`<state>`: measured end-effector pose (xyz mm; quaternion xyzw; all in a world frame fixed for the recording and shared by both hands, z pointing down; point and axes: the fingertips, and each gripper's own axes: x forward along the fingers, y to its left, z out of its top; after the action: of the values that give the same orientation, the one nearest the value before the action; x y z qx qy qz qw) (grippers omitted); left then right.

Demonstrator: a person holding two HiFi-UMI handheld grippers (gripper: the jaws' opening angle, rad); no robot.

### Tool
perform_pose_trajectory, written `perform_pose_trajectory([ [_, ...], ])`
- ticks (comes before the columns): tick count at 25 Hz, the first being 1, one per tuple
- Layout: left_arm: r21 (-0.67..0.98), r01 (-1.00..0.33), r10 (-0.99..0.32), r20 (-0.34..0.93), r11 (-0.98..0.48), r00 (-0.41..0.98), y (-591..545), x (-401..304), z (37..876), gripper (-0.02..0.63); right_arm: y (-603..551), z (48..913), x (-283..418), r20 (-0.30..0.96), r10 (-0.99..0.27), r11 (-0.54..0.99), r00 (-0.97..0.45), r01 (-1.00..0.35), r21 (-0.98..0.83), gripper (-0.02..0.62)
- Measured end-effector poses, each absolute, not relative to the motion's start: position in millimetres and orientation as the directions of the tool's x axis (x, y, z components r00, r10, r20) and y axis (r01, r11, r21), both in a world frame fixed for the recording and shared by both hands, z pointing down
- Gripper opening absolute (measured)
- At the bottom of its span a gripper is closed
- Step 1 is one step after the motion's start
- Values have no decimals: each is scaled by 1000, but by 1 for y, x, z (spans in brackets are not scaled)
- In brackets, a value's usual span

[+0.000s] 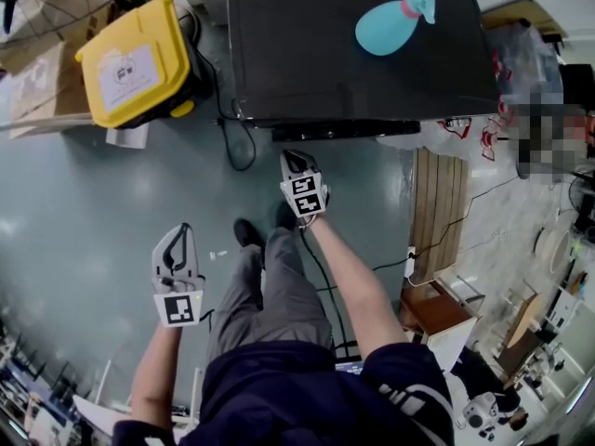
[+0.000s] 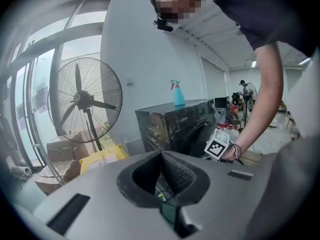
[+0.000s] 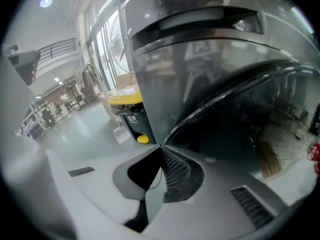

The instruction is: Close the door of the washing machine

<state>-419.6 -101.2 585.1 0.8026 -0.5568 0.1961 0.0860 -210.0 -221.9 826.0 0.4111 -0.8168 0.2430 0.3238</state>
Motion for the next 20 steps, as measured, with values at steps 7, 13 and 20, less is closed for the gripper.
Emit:
perform_pose_trajectory([
  [7, -85, -924, -874, 367, -373, 319, -113, -412, 566, 25, -222, 776, -212, 656, -577, 566, -486, -817, -108, 20],
  [13, -99, -928, -895, 318, -359, 312, -122, -411, 540, 25, -216, 734, -210, 609, -608, 574, -509, -812, -106, 20],
  [20, -101, -935, -909, 287, -341, 301, -131, -413, 513, 25, -216, 671, -207, 540, -649, 576, -536, -810, -112, 20],
])
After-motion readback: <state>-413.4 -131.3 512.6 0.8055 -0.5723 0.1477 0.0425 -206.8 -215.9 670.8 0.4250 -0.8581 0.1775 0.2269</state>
